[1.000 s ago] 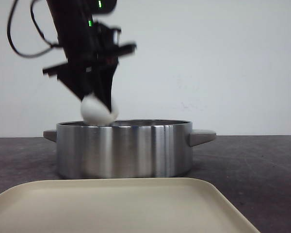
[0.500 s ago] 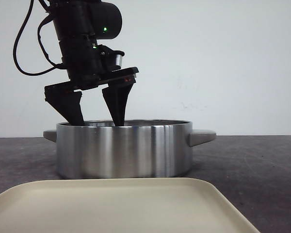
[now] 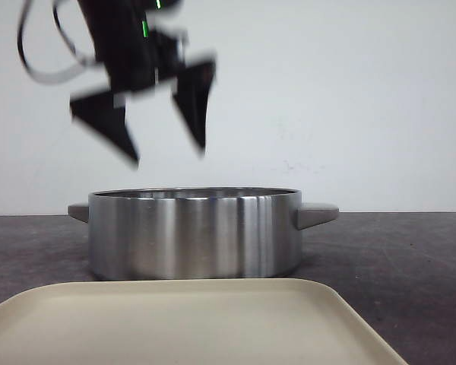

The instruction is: Steam buns

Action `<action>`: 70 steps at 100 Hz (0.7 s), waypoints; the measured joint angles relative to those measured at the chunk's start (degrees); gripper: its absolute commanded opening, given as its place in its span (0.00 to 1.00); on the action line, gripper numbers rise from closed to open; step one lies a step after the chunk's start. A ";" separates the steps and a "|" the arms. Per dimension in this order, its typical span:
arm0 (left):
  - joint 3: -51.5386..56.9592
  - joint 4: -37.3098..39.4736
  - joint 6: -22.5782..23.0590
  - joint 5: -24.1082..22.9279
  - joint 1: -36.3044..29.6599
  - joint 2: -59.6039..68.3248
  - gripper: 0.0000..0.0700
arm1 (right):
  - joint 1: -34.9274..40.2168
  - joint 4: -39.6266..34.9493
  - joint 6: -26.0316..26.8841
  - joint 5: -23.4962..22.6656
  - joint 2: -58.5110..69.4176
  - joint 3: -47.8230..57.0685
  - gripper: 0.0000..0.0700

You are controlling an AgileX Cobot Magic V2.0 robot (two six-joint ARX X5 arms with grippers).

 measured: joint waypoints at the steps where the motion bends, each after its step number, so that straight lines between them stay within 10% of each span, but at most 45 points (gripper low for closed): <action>1: 0.04 0.31 -0.07 -0.15 -0.13 -0.96 0.56 | 0.00 0.00 0.00 0.11 0.00 -0.04 0.01; 25: 0.96 0.55 -0.68 -9.46 -2.82 -20.70 0.00 | 0.00 0.79 0.00 0.35 0.00 -3.06 0.02; 70: 0.11 -6.38 -1.20 -11.67 -2.86 -41.86 0.00 | -0.20 26.43 -0.31 -8.98 0.00 -14.16 0.02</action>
